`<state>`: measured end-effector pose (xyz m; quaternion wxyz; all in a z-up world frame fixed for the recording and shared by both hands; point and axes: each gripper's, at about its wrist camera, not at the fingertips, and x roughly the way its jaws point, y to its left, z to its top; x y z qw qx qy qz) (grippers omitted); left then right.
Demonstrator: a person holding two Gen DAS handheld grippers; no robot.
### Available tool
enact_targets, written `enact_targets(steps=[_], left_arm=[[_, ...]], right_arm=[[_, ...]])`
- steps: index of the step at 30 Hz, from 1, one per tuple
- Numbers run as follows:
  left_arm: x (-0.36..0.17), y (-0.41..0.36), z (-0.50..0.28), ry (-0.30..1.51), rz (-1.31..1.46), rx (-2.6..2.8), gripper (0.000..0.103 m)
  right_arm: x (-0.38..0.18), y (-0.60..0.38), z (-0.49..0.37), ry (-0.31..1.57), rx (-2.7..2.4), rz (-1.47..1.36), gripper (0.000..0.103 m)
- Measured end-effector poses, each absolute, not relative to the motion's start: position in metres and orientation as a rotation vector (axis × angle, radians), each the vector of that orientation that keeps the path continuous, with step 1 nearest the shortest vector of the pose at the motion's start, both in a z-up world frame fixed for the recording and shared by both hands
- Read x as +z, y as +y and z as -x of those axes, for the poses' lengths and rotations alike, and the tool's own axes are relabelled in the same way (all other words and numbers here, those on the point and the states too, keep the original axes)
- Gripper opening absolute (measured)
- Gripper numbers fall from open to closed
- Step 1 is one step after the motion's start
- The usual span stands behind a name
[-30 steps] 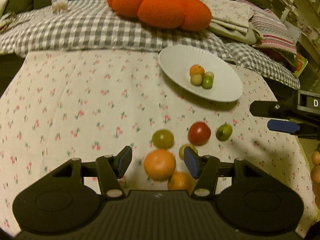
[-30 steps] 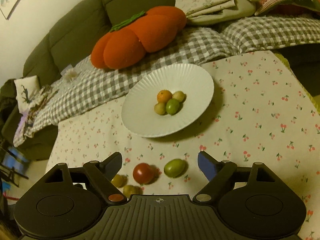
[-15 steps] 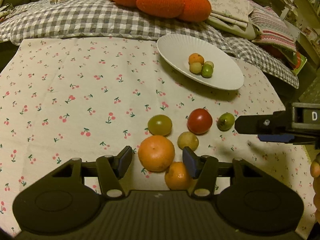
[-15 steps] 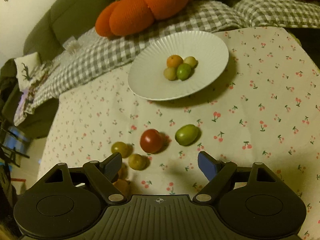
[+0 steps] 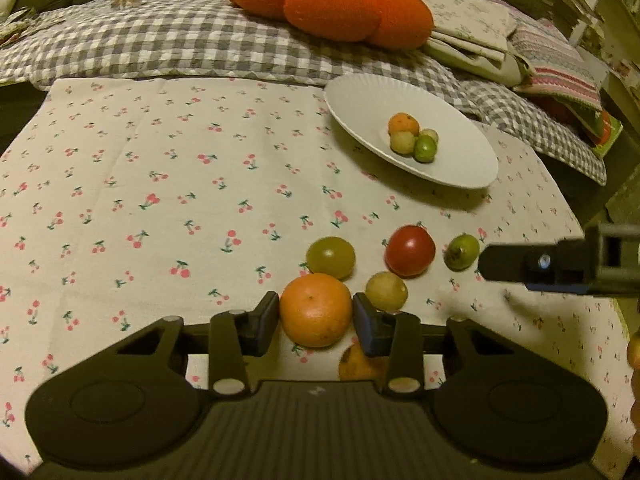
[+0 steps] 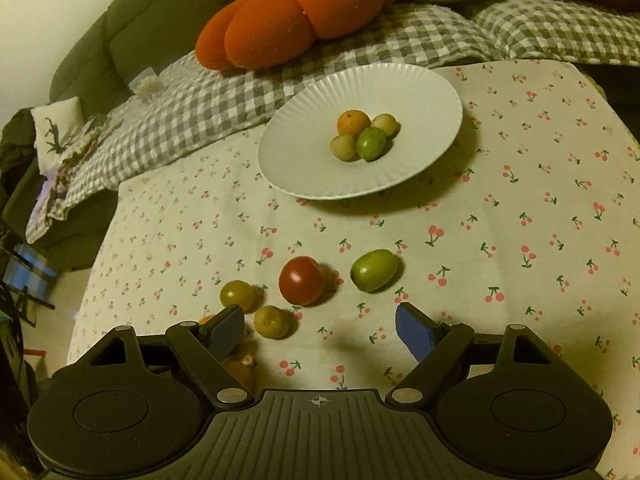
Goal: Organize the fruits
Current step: 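Grasp the large orange with the left tool while the right tool grasps a tangerine, then carry both oranges to the white plate and open both tools to release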
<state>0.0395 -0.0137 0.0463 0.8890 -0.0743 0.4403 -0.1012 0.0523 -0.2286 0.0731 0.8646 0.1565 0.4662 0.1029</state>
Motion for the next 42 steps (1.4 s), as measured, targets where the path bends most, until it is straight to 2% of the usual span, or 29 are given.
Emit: enact_targets(steps=[14, 22, 25, 27, 42], left_arm=[[0.067, 0.018, -0.042, 0.884, 0.208, -0.109, 0.038], [0.068, 0.019, -0.041, 0.889, 0.209, -0.096, 0.038], [0.067, 0.019, -0.041, 0.891, 0.208, -0.097, 0.038], [0.067, 0.019, -0.041, 0.891, 0.207, -0.097, 0.038], [0.069, 0.016, -0.040, 0.877, 0.184, -0.096, 0.038]], right_arm=[[0.055, -0.179, -0.037, 1.002, 0.390, -0.180, 0.084], [0.042, -0.148, -0.025, 1.008, 0.461, -0.101, 0.079], [0.036, -0.145, -0.025, 1.011, 0.456, -0.105, 0.062], [0.034, -0.143, -0.025, 1.012, 0.453, -0.113, 0.029], [0.048, -0.156, -0.032, 0.982, 0.425, -0.163, 0.029]])
